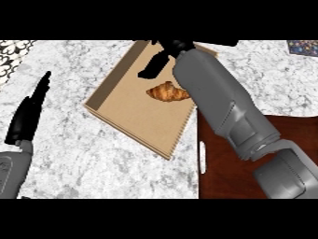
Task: Pick the croissant from the tray and place it in the cardboard box
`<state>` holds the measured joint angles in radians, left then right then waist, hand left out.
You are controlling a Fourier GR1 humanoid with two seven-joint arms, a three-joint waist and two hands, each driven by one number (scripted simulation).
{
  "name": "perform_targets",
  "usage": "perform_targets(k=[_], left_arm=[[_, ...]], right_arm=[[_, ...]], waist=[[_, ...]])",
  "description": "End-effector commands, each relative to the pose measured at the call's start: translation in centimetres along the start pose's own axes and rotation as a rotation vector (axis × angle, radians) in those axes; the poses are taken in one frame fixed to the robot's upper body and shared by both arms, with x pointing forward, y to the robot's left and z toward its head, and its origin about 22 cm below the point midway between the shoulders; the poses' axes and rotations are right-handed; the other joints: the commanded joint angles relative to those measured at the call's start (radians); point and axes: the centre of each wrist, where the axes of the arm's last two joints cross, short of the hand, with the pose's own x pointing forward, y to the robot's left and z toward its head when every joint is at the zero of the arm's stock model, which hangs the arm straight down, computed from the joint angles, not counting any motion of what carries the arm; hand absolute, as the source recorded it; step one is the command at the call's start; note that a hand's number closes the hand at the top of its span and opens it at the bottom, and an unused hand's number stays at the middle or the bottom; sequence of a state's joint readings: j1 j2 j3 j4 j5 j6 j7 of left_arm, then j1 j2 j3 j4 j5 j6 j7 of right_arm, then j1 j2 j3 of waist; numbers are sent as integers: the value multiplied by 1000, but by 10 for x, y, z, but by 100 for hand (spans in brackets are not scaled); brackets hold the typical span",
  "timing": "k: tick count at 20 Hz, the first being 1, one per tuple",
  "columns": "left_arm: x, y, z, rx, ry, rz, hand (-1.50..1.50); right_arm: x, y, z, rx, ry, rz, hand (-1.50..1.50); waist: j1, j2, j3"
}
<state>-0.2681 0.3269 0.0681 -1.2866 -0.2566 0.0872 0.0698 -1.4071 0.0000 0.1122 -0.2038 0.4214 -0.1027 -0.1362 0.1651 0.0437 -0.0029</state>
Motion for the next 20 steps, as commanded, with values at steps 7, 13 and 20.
perform_targets(k=[7, 13, 20], left_arm=[[8, -3, -7, -7, -6, -7, 0], [-10, -1, -1, 23, 32, 0, 0], [-30, 15, 20, 54, 51, -8, 0]], right_arm=[[-17, 7, 6, -136, -117, -165, -150], [-3, -8, 1, -258, -141, -369, -150], [-39, -42, 10, -298, -177, -497, -150]], waist=[[1, 0, 3], [-34, -8, 2], [-77, -15, 3]])
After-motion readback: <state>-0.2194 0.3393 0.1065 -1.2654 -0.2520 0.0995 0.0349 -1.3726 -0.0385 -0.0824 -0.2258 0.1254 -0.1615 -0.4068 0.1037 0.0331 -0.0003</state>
